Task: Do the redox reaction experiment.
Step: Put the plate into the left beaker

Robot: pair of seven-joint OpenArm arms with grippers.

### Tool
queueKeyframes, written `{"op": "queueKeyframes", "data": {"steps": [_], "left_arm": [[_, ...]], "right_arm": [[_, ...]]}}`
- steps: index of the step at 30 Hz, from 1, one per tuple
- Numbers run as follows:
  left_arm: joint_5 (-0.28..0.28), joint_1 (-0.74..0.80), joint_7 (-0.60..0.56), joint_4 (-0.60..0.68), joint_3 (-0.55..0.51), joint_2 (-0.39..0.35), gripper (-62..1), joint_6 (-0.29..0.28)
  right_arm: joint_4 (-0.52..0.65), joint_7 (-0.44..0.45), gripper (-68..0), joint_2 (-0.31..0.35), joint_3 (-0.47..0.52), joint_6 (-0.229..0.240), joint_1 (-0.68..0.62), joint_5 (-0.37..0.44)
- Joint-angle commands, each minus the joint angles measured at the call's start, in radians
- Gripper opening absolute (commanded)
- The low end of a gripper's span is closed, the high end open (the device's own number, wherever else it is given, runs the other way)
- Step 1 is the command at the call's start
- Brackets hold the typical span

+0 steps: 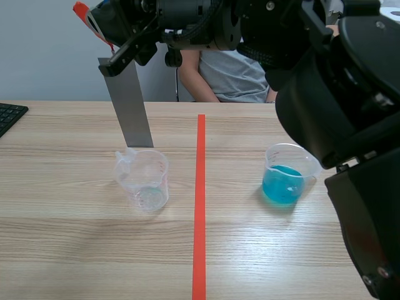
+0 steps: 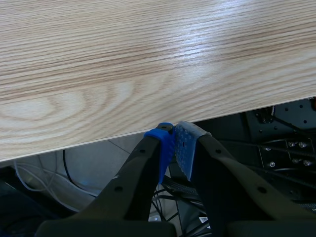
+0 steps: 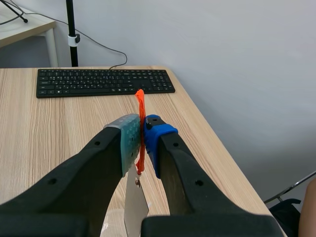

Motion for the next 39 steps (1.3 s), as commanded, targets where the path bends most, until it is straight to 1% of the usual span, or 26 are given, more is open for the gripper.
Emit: {"op": "queueKeyframes", "data": {"steps": [1, 9, 23, 30, 33, 39], "left_arm": [[-0.005, 0.003, -0.013, 0.011, -0.001, 0.0, -55.8, -0.005], [-0.005, 0.003, -0.013, 0.011, -0.001, 0.0, -55.8, -0.005], [-0.005, 0.003, -0.013, 0.011, -0.001, 0.0, -55.8, -0.005], [-0.005, 0.003, -0.013, 0.011, -0.001, 0.0, -55.2, -0.004], [-0.005, 0.003, -0.013, 0.011, -0.001, 0.0, -55.2, -0.004], [-0.005, 0.003, -0.013, 0.011, -0.001, 0.0, -55.2, -0.004]], "right_arm": [[0.004, 0.021, -66.0, -0.004, 0.0, -0.004, 0.026, 0.007], [-0.032, 0.041, -66.0, -0.003, 0.0, -0.004, 0.026, 0.007], [-0.035, 0.071, -66.0, -0.003, -0.026, -0.004, 0.026, 0.007], [-0.041, 0.073, -66.0, -0.003, -0.032, -0.005, 0.026, 0.007], [-0.061, 0.08, -66.0, -0.003, -0.032, -0.005, 0.026, 0.007], [-0.129, 0.124, -66.0, -0.003, -0.032, -0.004, 0.026, 0.007]]}}
